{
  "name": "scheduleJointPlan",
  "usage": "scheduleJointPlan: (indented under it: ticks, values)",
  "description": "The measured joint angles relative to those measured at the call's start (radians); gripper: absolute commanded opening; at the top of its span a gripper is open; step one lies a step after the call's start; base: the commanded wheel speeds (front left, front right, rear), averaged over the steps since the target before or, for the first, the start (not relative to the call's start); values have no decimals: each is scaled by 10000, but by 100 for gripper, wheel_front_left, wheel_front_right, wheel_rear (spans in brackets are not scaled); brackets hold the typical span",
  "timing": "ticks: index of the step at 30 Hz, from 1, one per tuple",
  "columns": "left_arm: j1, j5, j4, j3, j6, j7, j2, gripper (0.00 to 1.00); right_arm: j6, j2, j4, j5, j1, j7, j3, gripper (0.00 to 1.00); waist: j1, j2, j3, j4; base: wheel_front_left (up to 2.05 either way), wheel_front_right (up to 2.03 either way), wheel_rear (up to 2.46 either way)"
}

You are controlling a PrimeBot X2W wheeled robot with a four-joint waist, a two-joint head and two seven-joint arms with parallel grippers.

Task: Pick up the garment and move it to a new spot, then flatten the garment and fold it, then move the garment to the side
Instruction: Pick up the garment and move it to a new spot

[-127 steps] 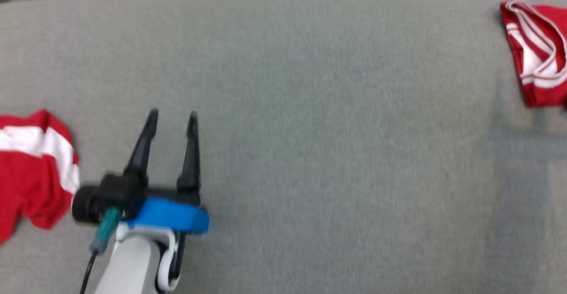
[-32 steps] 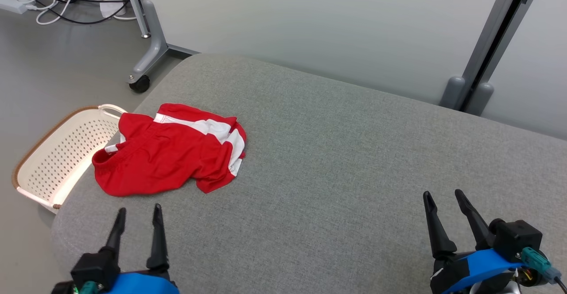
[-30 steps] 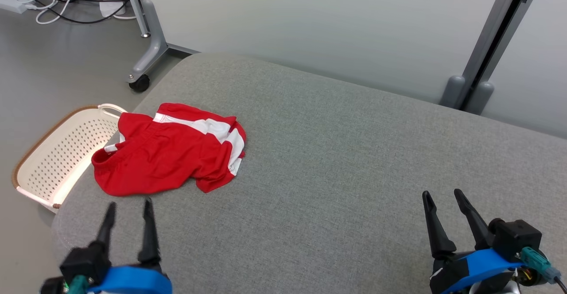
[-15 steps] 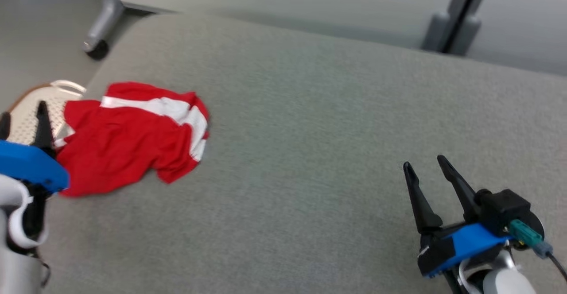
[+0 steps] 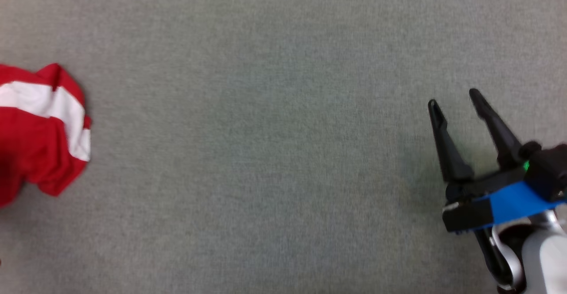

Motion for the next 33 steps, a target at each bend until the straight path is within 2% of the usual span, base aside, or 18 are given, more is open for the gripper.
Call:
scheduleJointPlan:
  ticks: [5,6,7,8,15,17,20,23,29,33]
  values:
    - [-414,-598,566,157,4,861,-15,100,0,-132,-288,44,-148,38,-132,100,-2,-1,483,-154,0,0,0]
    - [-463,-635,642,138,2,1078,10,44,0,-150,-314,44,-161,38,-155,100,-5,-4,516,-176,0,0,0]
    - [-494,-667,677,128,-13,1208,21,44,0,-157,-326,44,-160,36,-184,100,-6,-4,519,-189,0,0,0]
    - [-505,-738,686,142,-58,1258,21,0,0,-155,-320,44,-160,29,-203,100,-5,-5,506,-200,0,0,0]
    - [-498,-685,416,-71,-451,1137,6,0,0,25,132,134,-153,-299,-159,100,-2,-2,-122,-114,0,0,0]
    - [-569,-514,-130,-136,-704,575,163,0,0,148,472,221,-145,-508,-90,100,-2,-1,-616,-23,0,0,0]
    - [-831,-422,-539,-46,-771,38,309,0,0,238,723,261,-101,-677,-59,100,-4,-3,-1001,31,0,0,0]
    - [-1182,-284,-1149,-251,-991,-58,422,0,0,364,1237,418,22,-955,-75,100,-4,-2,-1674,117,0,0,0]
    - [-1573,-61,-3104,-1164,-1241,656,330,0,0,523,1935,713,389,-1321,27,100,-7,-3,-2988,-40,0,0,0]
    - [-1684,-420,-4261,-1921,-1386,1440,-368,0,0,585,2065,836,614,-1411,21,100,-6,-4,-3591,-460,0,0,0]
